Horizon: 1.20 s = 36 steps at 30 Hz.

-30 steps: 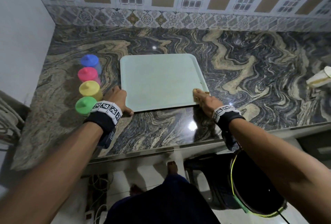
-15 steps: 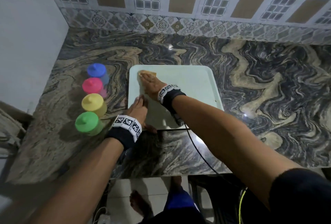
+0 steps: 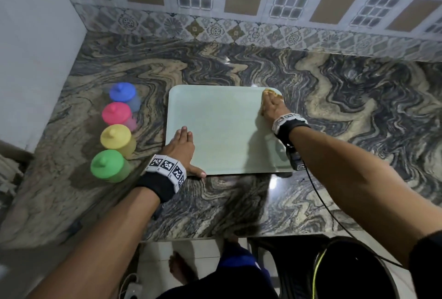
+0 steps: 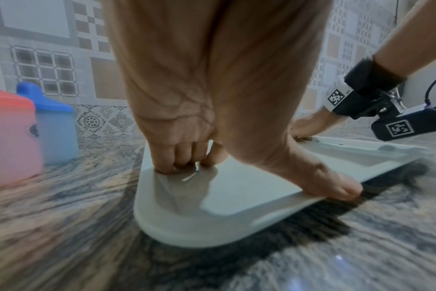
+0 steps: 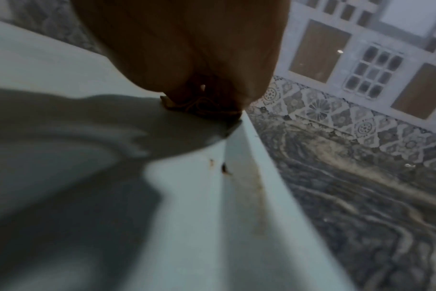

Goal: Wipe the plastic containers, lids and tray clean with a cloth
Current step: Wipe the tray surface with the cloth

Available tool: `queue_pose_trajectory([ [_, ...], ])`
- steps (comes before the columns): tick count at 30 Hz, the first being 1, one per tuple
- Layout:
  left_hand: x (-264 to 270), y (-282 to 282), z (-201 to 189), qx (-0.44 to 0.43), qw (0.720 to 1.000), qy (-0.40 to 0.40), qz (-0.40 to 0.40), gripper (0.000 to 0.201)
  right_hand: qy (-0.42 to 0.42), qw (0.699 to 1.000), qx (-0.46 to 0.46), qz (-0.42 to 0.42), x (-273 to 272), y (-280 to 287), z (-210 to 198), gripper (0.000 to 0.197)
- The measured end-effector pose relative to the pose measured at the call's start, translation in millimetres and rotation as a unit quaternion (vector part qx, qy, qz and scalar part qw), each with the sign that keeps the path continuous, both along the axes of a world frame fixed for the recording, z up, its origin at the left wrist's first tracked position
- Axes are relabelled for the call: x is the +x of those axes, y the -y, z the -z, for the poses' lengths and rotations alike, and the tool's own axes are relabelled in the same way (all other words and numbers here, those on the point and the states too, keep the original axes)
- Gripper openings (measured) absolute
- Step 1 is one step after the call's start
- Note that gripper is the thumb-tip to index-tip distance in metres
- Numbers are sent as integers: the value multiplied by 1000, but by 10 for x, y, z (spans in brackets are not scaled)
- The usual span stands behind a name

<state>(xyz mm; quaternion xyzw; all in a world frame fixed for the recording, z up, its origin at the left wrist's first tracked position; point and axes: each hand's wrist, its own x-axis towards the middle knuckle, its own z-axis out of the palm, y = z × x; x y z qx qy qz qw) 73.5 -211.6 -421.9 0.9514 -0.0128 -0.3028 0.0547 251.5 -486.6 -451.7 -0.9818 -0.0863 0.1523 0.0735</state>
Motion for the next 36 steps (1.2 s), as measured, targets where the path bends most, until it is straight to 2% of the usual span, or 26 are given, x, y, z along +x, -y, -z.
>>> queue_pose_trajectory([
  [7,19,48,-23,24,1000,-19,-2,138,-21,998,-54,36,-272,-68,-45,55],
  [15,57,35,50,38,999,14,28,138,-71,995,-50,55,-1151,199,-143,51],
  [18,43,55,43,45,998,24,37,137,-51,995,-85,30,-1464,267,-93,52],
  [23,42,72,21,58,996,35,54,136,-2,995,-89,40,-1875,297,-88,54],
  [27,64,65,48,54,996,42,55,137,52,994,-80,48,-2067,330,-131,44],
  [30,68,49,75,47,997,46,45,140,90,992,-61,61,-2198,305,-219,34],
  [33,64,50,87,37,997,54,41,139,92,994,-32,55,-2311,190,-335,29],
  [36,39,66,69,33,997,60,32,140,105,993,40,19,-2458,-138,-317,26],
])
